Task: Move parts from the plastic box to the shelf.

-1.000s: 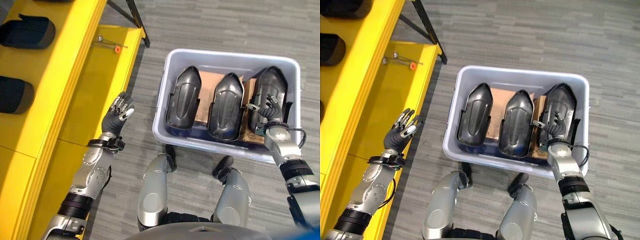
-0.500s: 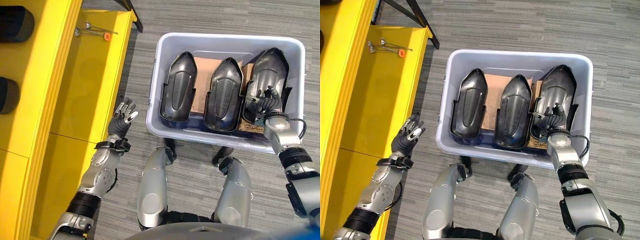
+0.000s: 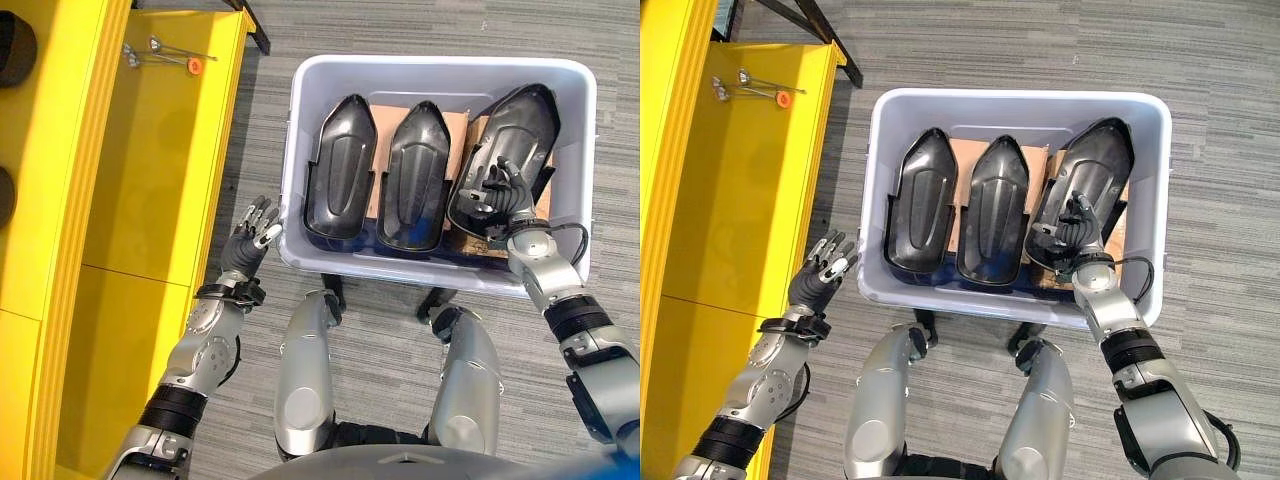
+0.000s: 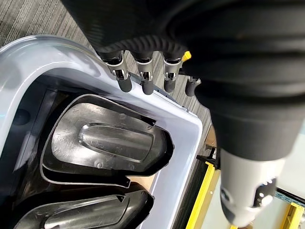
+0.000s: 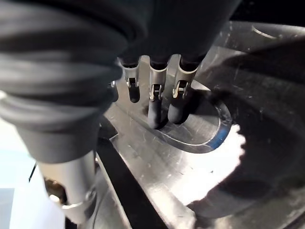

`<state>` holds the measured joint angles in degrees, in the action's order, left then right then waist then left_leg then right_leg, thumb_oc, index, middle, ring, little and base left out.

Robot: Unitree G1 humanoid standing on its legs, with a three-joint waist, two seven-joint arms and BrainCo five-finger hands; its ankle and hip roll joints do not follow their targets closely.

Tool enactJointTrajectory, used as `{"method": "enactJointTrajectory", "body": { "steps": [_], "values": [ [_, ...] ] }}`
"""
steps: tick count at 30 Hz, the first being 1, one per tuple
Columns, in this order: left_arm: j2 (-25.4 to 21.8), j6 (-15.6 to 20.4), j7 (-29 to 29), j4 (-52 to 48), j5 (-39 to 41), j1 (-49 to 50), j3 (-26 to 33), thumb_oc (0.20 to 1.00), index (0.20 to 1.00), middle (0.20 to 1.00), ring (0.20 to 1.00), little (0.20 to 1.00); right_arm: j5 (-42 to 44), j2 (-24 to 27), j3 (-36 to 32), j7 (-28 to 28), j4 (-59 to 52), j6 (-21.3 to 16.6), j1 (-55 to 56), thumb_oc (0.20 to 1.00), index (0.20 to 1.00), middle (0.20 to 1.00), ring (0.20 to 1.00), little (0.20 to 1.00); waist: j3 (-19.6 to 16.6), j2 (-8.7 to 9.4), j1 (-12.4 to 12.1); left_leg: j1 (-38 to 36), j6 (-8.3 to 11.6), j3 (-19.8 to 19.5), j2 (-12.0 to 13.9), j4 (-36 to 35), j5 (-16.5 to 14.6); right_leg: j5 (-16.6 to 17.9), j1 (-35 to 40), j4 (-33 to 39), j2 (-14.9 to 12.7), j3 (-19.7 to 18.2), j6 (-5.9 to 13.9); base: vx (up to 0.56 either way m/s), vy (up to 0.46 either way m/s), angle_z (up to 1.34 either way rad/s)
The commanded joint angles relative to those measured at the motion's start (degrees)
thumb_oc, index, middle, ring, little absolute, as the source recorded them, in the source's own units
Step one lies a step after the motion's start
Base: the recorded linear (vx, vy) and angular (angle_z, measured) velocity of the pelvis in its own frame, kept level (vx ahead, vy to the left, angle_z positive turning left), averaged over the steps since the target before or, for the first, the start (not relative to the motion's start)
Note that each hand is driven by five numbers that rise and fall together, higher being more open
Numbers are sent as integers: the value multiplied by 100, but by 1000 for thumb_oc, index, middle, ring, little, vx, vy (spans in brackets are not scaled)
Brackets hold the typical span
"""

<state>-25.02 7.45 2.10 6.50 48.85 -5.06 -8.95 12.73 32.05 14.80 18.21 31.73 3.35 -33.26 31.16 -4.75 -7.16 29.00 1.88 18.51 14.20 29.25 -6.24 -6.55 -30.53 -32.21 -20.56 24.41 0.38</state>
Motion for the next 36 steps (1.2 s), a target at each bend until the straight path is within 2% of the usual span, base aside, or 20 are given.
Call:
{"method": "enactJointTrajectory", "body": {
  "steps": [1,4,8,10,11,13,14,15,19,23,25,28,32,36],
  "values": [
    [-31,397,69,-305,-12,256,-33,1000,1000,1000,1000,1000,-558,-80,85,50,-180,-292,178,1000,1000,1000,1000,1000,-136,-68,-169,-301,404,-30,338,-981,602,118,-191,-192,-402,-316,802,-14,-30,-4],
    [-33,408,77,-285,-24,260,-48,1000,1000,1000,1000,1000,-874,-42,146,81,-316,-314,147,1000,1000,1000,1000,1000,-136,-60,-166,-293,420,-21,356,-992,621,112,-170,-165,-387,-299,799,-7,-19,-2],
    [-10,475,134,-210,-58,238,-93,1000,1000,1000,1000,1000,-1245,-9,210,689,-404,-242,72,1000,1000,1000,1000,1000,-136,-54,-162,-286,427,4,381,-1004,643,107,-151,-133,-362,-280,785,-8,-16,-1],
    [17,531,87,-161,-78,212,-152,1000,1000,1000,1000,1000,-1592,52,195,1362,-365,-561,-10,1000,1000,1000,1000,1000,-136,-65,-151,-291,421,13,391,-1014,649,116,-127,-90,-340,-270,778,-8,8,-3],
    [16,596,24,-125,-26,184,-219,1000,1000,1000,1000,1000,-2145,76,103,1732,-493,-930,-42,1000,1000,1000,1000,1000,-136,-81,-119,-299,417,14,384,-1014,640,123,-116,-60,-313,-292,789,-12,24,-10],
    [13,624,-41,-101,-33,176,-294,1000,1000,1000,1000,1000,-2494,73,61,1701,-693,-1154,-38,1000,1000,1000,1000,1000,-136,-107,-97,-297,411,8,362,-1014,631,129,-95,-13,-291,-303,794,-10,21,-18],
    [36,638,4,-31,-52,172,-315,1000,1000,1000,1000,1000,-2603,88,158,1459,-792,-1064,-65,1000,1000,1000,1000,1000,-136,-119,-97,-317,413,8,347,-1032,632,129,-76,12,-286,-302,800,-7,10,-18],
    [58,652,30,-14,-83,169,-314,1000,1000,1000,1000,1000,-2555,88,211,1450,-826,-1101,-75,1000,1000,1000,1000,1000,-136,-121,-98,-324,413,10,343,-1039,636,129,-65,25,-279,-303,800,-6,-1,-10],
    [89,886,293,-66,33,186,-377,1000,1000,1000,1000,1000,-2407,-50,196,2269,-1402,-1741,38,1000,1000,1000,1000,1000,-136,-119,-39,-384,381,61,365,-1025,603,97,-4,64,-246,-298,781,5,13,-2],
    [94,969,53,-363,25,176,-538,1000,1000,1000,1000,1000,-2891,-419,-88,2541,-2297,-2073,215,1000,1000,1000,1000,1000,-136,-122,73,-483,343,122,372,-963,521,27,71,27,-188,-376,774,19,60,-9],
    [129,1041,-110,-419,15,205,-585,1000,1000,1000,1000,1000,-2833,-514,-138,2811,-2659,-1756,435,1000,1000,1000,1000,1000,-136,-110,168,-586,328,185,367,-976,493,-5,153,51,-135,-445,773,31,92,-19],
    [154,1095,-181,-454,30,266,-574,1000,1000,1000,1000,1000,-2535,-531,-219,3112,-2686,-1574,681,1000,1000,1000,1000,1000,-136,-102,227,-646,312,236,369,-997,483,-12,198,87,-100,-496,771,12,40,-9],
    [154,1135,-143,-502,81,375,-493,1000,1000,1000,1000,1000,-1924,-630,-460,3291,-2624,-1900,1126,1000,1000,1000,1000,1000,-136,-82,297,-665,293,284,365,-992,464,0,232,155,-61,-536,782,-3,14,-7],
    [132,1148,-175,-483,96,293,-541,1000,1000,1000,1000,1000,-1363,-815,-512,3080,-2459,-1702,1106,1000,1000,1000,1000,1000,-136,-84,315,-629,295,299,355,-999,462,-11,214,179,-31,-555,770,-16,15,-9]
  ]
}}
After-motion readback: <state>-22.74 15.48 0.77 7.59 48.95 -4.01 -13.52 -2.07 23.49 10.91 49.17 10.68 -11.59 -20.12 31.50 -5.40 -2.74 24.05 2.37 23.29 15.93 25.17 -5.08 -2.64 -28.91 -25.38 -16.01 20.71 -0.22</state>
